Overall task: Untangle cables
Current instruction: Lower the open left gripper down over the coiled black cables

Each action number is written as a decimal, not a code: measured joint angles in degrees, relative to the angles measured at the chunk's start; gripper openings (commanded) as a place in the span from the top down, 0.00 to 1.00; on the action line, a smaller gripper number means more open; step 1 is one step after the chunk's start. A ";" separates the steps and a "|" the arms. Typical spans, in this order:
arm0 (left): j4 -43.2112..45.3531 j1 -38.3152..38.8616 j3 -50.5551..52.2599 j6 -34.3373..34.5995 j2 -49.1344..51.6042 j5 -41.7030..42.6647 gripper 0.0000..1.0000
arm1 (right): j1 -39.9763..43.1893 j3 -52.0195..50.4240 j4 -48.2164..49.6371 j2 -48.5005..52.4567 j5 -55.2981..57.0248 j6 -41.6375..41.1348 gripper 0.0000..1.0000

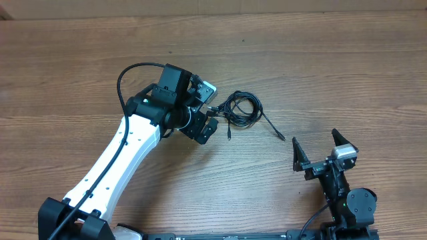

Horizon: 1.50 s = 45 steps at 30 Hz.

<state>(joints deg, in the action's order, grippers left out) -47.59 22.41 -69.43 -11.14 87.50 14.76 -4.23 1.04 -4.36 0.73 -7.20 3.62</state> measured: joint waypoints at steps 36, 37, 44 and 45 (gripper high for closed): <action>9.53 0.02 0.00 -0.17 0.00 0.98 0.01 | 0.00 0.00 0.00 0.00 -0.02 0.00 0.00; 9.88 0.02 0.00 -0.52 0.00 1.18 0.00 | 0.00 0.00 0.02 0.00 -0.02 0.00 0.00; 11.30 1.46 0.00 -2.47 0.00 1.88 0.00 | 0.00 0.00 0.00 0.00 -0.02 0.00 0.00; 11.63 1.84 0.00 -2.62 0.00 1.97 0.00 | 0.00 0.00 0.00 0.00 -0.04 0.02 0.00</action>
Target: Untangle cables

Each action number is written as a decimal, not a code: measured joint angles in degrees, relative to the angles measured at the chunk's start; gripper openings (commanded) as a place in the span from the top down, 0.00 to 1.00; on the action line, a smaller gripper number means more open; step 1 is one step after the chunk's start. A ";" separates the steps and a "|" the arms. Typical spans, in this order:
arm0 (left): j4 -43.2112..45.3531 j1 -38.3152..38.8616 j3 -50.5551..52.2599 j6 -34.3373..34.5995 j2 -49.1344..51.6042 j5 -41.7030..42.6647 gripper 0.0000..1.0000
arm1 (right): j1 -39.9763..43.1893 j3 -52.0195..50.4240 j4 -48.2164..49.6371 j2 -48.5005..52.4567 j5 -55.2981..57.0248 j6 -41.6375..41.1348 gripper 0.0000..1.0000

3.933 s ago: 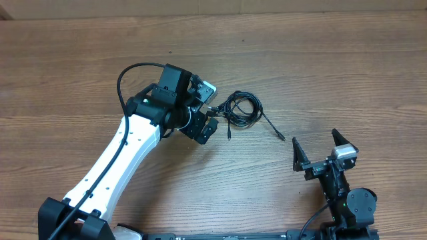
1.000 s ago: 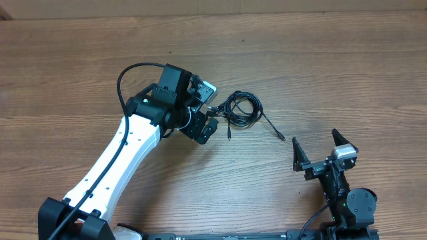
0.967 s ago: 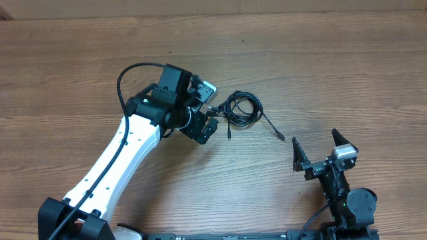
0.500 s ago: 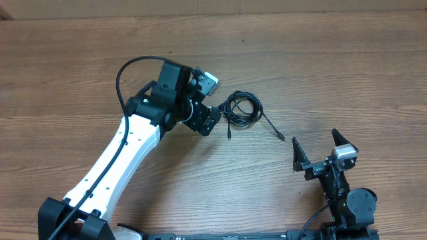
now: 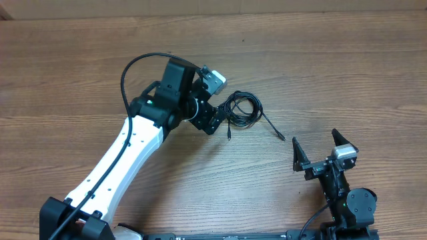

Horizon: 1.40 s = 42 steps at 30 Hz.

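A thin black cable lies on the wooden table (image 5: 347, 73) in a small tangled coil (image 5: 243, 109). One loose end (image 5: 229, 135) points toward the front and another plug end (image 5: 281, 137) trails to the right. My left gripper (image 5: 219, 115) is at the coil's left edge with its fingers pointing right at the loops. The jaws look apart, and I cannot see any cable held between them. My right gripper (image 5: 315, 148) rests near the front right, well away from the cable, with its fingers spread wide and nothing between them.
The white left arm (image 5: 127, 157) runs diagonally from the front left up to the coil, with its own black hose (image 5: 127, 73) arching above it. The right arm's base (image 5: 350, 203) sits at the front edge.
The left wrist has shifted slightly back and to the right and has turned, so its camera housing now sits higher, above the coil's left edge. The cable and the right arm have not moved.
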<state>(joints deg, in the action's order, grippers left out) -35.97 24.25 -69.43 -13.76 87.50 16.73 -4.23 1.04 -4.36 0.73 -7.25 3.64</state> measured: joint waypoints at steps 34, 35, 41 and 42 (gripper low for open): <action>-6.25 1.27 -0.04 -0.15 0.00 0.26 0.00 | 0.00 0.00 0.04 0.00 0.00 0.00 0.00; -6.34 1.27 -0.04 -0.15 0.00 0.26 0.00 | 0.00 0.00 0.02 0.00 0.04 -0.02 0.00; -6.84 1.27 -0.04 -0.15 0.00 0.26 0.00 | 0.00 0.00 -0.02 0.00 0.02 -0.02 0.00; -6.91 1.27 -0.04 -0.15 0.00 0.26 0.00 | 0.00 0.00 0.02 0.00 0.00 0.00 0.00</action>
<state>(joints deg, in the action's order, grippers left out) -42.87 25.52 -69.47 -13.91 87.50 16.99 -4.23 1.04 -4.34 0.73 -7.25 3.64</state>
